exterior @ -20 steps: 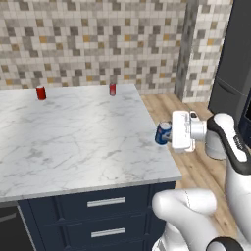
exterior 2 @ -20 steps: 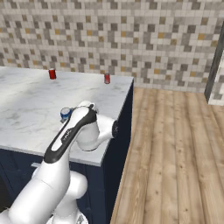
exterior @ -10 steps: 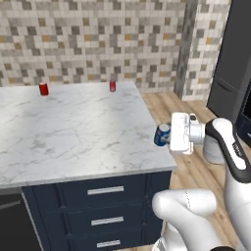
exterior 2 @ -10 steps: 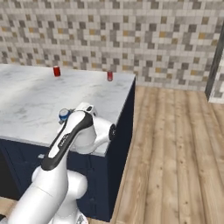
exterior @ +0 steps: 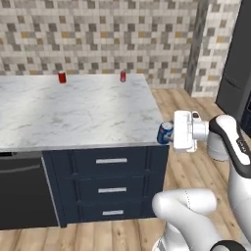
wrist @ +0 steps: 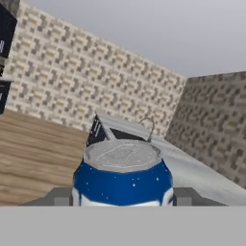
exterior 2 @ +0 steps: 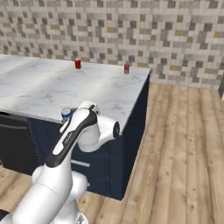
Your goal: Four empty soda cans are scattered around the kitchen. Gather all the cans and cluster them next to the stove for recycling.
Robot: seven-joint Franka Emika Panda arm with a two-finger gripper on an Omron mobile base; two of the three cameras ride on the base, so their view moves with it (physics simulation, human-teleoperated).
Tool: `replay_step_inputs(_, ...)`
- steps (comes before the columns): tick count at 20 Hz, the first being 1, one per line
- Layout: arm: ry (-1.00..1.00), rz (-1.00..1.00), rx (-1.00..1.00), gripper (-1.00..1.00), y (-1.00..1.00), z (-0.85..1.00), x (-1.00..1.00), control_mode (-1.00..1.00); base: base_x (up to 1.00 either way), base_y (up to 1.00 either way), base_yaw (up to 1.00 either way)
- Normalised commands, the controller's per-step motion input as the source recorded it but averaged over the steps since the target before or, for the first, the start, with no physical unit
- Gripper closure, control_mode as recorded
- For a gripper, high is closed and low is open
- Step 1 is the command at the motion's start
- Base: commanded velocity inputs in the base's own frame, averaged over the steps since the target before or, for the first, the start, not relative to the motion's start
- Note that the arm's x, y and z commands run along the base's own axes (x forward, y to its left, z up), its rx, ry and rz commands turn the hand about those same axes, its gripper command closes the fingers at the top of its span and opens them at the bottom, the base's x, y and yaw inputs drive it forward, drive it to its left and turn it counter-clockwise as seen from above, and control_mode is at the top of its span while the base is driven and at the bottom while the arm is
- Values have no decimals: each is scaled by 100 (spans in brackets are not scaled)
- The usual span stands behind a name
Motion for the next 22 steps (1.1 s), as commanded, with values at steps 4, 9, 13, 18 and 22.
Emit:
replay_step_inputs(4,0,0,0,100,0,0,0,100,-5,43,31)
replay_step_inputs(9,0,0,0,100,0,0,0,100,-4,42,41)
replay_step_inputs(13,0,0,0,100,0,0,0,100,-3,32,45)
replay_step_inputs(18,0,0,0,100,0,0,0,100,-3,30,45)
replay_step_inputs(22,0,0,0,100,0,0,0,100,-2,27,46)
